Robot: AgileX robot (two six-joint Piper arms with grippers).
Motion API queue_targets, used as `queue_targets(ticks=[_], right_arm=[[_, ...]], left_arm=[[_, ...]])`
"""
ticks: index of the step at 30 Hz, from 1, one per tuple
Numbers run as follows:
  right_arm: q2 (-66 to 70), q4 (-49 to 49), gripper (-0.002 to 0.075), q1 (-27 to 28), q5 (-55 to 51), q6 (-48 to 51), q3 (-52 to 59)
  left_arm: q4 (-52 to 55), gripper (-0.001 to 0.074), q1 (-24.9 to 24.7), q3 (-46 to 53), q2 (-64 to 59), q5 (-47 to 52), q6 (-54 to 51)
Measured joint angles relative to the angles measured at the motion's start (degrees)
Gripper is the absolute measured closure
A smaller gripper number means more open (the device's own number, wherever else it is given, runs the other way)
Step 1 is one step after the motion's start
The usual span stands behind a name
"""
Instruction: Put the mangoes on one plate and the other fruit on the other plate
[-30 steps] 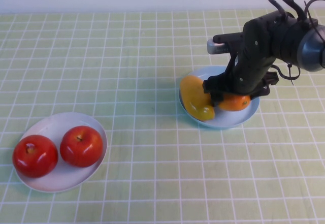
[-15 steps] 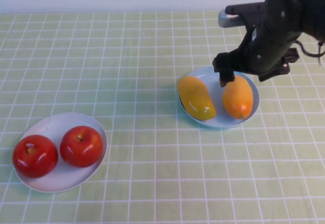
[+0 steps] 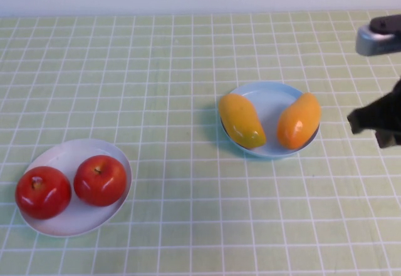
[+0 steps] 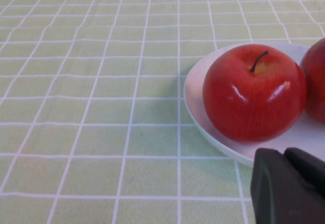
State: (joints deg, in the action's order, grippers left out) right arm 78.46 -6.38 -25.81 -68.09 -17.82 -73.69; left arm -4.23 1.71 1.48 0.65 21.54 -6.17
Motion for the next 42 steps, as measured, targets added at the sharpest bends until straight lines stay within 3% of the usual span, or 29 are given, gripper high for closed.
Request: queue_targets(ticks=[8, 15, 21, 25, 31, 35, 39, 42], right_arm=[[-13.62, 3.68, 0.0740, 0.00, 2.88, 0.13, 13.79], [-23.79, 7.90, 0.0740, 0.00, 4.19, 2.20, 19.59], [-28.24, 6.00, 0.0741, 0.00, 15.00, 4.08, 28.36], [-31.44, 2.21, 0.0741, 0.72, 28.93, 4.31, 38.29], [-42.43, -2.93, 0.0741, 11.47, 55.51, 4.31, 57.85], [-53.01, -3.27, 0.0741, 19.19, 66.70, 4.31, 70.39], [-61.94, -2.81, 0.0742, 23.88, 68.09, 3.98, 74.89], [-67.96, -2.81, 0.0741, 24.51, 65.12, 3.47, 75.14]], left_arm=[[0.00, 0.0733, 0.00, 0.00, 0.00, 0.00, 0.00], [0.00, 0.0733, 0.00, 0.00, 0.00, 0.00, 0.00], [0.00, 0.0733, 0.00, 0.00, 0.00, 0.00, 0.00], [0.00, 0.0733, 0.00, 0.00, 0.00, 0.00, 0.00], [0.00, 0.0733, 0.00, 0.00, 0.00, 0.00, 0.00], [0.00, 0.0733, 0.00, 0.00, 0.00, 0.00, 0.00], [0.00, 0.0733, 0.00, 0.00, 0.00, 0.00, 0.00], [0.00, 0.0733, 0.00, 0.00, 0.00, 0.00, 0.00]])
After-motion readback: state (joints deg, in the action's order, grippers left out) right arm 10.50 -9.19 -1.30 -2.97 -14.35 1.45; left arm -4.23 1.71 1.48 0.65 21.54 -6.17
